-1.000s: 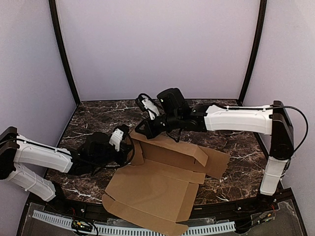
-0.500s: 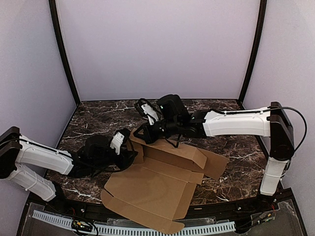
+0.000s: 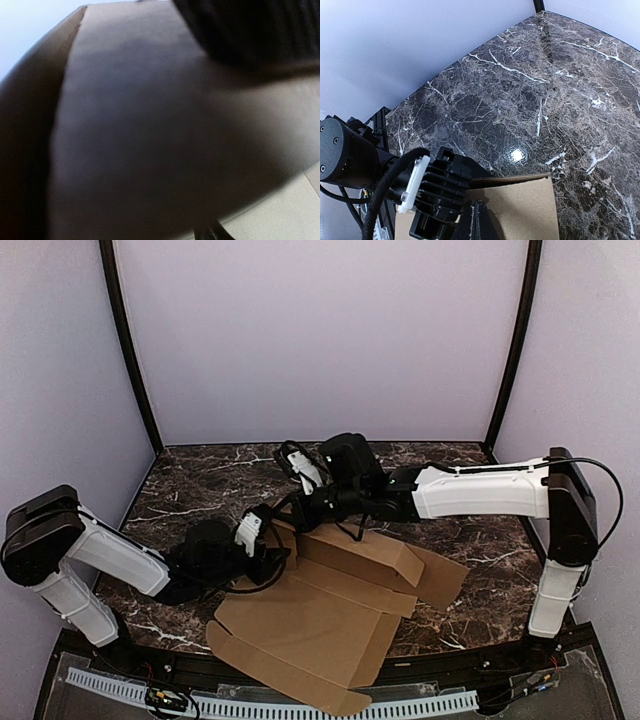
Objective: Fold the paper box
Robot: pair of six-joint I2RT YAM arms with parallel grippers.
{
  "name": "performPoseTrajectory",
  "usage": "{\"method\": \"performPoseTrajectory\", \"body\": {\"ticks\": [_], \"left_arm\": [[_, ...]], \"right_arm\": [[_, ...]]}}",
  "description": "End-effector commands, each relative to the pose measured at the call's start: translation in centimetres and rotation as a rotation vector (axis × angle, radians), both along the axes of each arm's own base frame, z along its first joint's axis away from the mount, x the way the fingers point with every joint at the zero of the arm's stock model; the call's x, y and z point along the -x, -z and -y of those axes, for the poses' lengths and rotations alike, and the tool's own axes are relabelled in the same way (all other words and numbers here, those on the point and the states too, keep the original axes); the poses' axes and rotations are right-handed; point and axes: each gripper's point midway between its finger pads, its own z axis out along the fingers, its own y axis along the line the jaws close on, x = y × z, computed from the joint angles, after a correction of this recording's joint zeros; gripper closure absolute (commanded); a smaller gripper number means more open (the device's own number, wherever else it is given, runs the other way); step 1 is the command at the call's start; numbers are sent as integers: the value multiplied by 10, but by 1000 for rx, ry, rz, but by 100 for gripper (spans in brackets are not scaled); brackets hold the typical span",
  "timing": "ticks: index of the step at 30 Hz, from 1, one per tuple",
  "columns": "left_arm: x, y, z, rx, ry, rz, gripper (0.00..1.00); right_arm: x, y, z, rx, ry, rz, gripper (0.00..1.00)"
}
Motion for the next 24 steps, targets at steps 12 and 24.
{"method": "performPoseTrajectory", "body": {"ticks": [12,24], "left_arm": [[23,25,-24,-63,10,-66,50],[24,-8,-23,73,35,111,44]], "right_arm": [[14,30,9,81,4,-51,100],[15,30,10,81,2,-54,100]]}}
